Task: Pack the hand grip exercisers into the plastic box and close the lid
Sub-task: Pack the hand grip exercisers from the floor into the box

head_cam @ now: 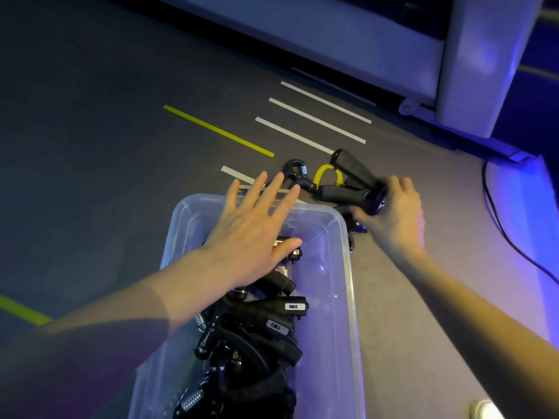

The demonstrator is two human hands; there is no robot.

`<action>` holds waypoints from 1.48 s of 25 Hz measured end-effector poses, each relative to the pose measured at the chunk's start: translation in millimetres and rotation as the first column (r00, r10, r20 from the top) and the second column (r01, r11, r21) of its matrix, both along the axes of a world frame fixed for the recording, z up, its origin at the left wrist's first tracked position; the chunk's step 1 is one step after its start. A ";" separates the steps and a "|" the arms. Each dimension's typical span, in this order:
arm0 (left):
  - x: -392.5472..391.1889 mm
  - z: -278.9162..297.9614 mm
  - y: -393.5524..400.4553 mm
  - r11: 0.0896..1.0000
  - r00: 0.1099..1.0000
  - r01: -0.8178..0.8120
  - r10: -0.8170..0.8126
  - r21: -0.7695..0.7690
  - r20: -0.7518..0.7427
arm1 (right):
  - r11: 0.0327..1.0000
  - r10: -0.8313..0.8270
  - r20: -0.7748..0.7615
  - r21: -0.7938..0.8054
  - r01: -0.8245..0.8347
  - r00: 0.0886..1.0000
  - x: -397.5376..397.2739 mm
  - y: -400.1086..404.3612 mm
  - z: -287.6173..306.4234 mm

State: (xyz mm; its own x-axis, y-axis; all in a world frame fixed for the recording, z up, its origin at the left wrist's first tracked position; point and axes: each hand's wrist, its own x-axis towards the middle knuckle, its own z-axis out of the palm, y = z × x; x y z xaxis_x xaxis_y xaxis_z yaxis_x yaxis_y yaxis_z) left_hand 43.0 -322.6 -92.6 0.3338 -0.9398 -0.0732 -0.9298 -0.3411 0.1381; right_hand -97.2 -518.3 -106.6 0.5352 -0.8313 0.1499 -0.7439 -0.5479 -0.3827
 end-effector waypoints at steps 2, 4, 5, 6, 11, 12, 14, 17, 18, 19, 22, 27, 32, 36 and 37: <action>-2.9 5.0 15.1 1.000 0.999 0.005 -0.004 0.025 -0.032 | 0.999 0.020 0.135 -0.050 -0.013 0.991 -10.5 8.3 30.7; -5.6 13.1 33.3 0.999 0.994 0.006 0.000 0.052 -0.108 | 0.996 0.072 0.231 -0.074 -0.056 0.970 -15.7 27.4 54.4; -6.7 18.3 43.9 0.998 0.987 -0.004 0.013 0.057 -0.159 | 0.991 0.125 0.263 -0.085 -0.106 0.957 -15.8 39.7 63.9; -8.6 23.7 54.7 0.999 0.977 -0.020 0.030 0.048 -0.213 | 0.978 0.200 0.272 -0.107 -0.177 0.941 -15.4 53.7 72.0; -18.9 45.6 112.6 0.977 0.929 -0.181 0.131 -0.116 -0.346 | 0.855 0.492 -0.069 -0.148 -0.497 0.868 -9.8 120.6 81.7; -21.4 45.5 125.8 0.975 0.924 -0.199 0.152 -0.101 -0.350 | 0.852 0.500 -0.137 -0.100 -0.514 0.855 -9.9 134.2 77.9; -27.6 38.6 148.7 0.981 0.930 -0.193 0.172 -0.033 -0.326 | 0.861 0.493 -0.231 -0.009 -0.508 0.839 -12.1 157.3 65.2; -39.5 24.5 170.7 0.987 0.962 -0.156 0.162 0.046 -0.221 | 0.891 0.442 -0.318 0.051 -0.451 0.839 -15.7 181.1 44.6; -42.6 20.3 173.4 0.989 0.973 -0.141 0.147 0.045 -0.179 | 0.911 0.405 -0.328 0.063 -0.407 0.854 -14.6 184.6 38.8; -46.1 16.7 174.4 0.992 0.982 -0.118 0.123 0.044 -0.140 | 0.933 0.358 -0.330 0.081 -0.351 0.874 -12.2 186.6 33.8; -55.6 5.1 174.3 0.995 0.998 -0.059 0.061 0.075 -0.022 | 0.962 0.215 -0.248 0.218 -0.162 0.945 -1.5 185.8 19.8; -54.0 -8.9 172.4 0.999 0.996 -0.008 0.005 0.032 0.088 | 0.927 0.117 -0.091 0.368 -0.076 0.989 13.5 179.2 0.6; -55.3 -8.7 169.9 0.991 0.986 -0.001 -0.021 0.135 0.163 | 0.847 0.028 -0.008 0.531 -0.020 1.000 13.2 188.6 -14.7; -56.1 -9.5 168.6 0.988 0.986 0.004 -0.029 0.152 0.165 | 0.897 0.203 -0.130 0.423 -0.131 0.971 10.9 176.1 -12.0; -56.4 -11.3 169.3 0.991 0.989 0.004 -0.023 0.132 0.147 | 0.903 0.229 -0.156 0.402 -0.150 0.961 13.6 171.7 -10.8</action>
